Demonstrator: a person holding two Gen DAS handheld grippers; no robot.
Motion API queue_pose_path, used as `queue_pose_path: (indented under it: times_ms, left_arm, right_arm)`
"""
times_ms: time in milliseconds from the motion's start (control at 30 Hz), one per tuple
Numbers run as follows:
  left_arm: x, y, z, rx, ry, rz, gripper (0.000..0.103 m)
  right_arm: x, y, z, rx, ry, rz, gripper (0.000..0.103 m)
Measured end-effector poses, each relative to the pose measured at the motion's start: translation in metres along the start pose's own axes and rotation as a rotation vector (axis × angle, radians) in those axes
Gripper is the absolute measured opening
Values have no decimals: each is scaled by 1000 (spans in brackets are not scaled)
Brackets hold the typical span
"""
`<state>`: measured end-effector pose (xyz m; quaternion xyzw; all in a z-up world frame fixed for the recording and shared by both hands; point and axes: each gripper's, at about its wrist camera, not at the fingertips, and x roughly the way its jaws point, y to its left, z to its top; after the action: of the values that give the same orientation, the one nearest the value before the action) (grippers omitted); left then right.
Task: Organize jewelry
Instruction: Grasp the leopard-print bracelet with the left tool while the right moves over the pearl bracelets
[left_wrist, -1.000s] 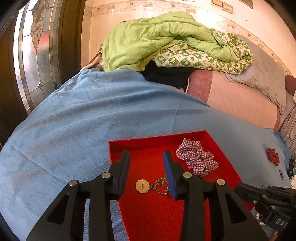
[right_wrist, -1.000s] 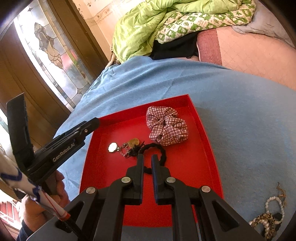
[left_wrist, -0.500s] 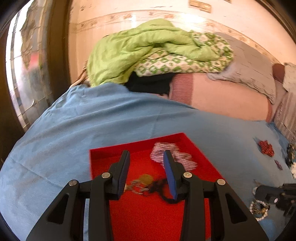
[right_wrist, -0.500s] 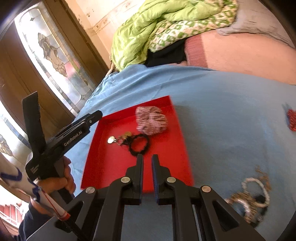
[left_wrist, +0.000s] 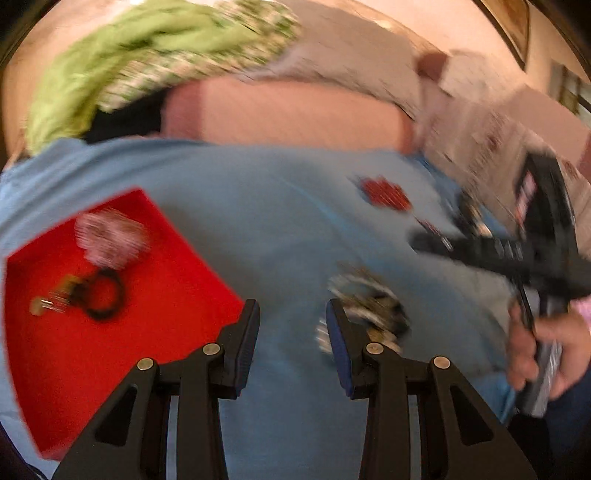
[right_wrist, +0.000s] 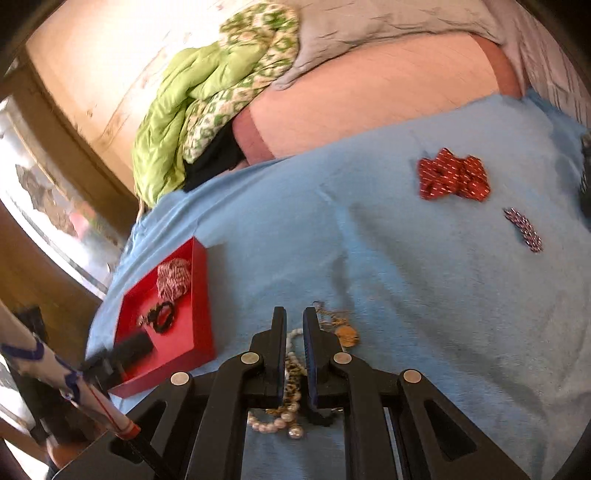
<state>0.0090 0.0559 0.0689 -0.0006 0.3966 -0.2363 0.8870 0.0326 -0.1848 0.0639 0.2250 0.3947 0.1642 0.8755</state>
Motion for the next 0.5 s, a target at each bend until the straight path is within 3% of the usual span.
queue_pose_path:
  times_ms: [167,500]
  left_arm:
    - [31,-29,-4,54,62,-19,36]
    - [94,-27,6,49,163,57,35]
  right_arm:
    - [-2,2,-1,-18,13,35,10]
    - [4,-16,-1,3,28,-2,10]
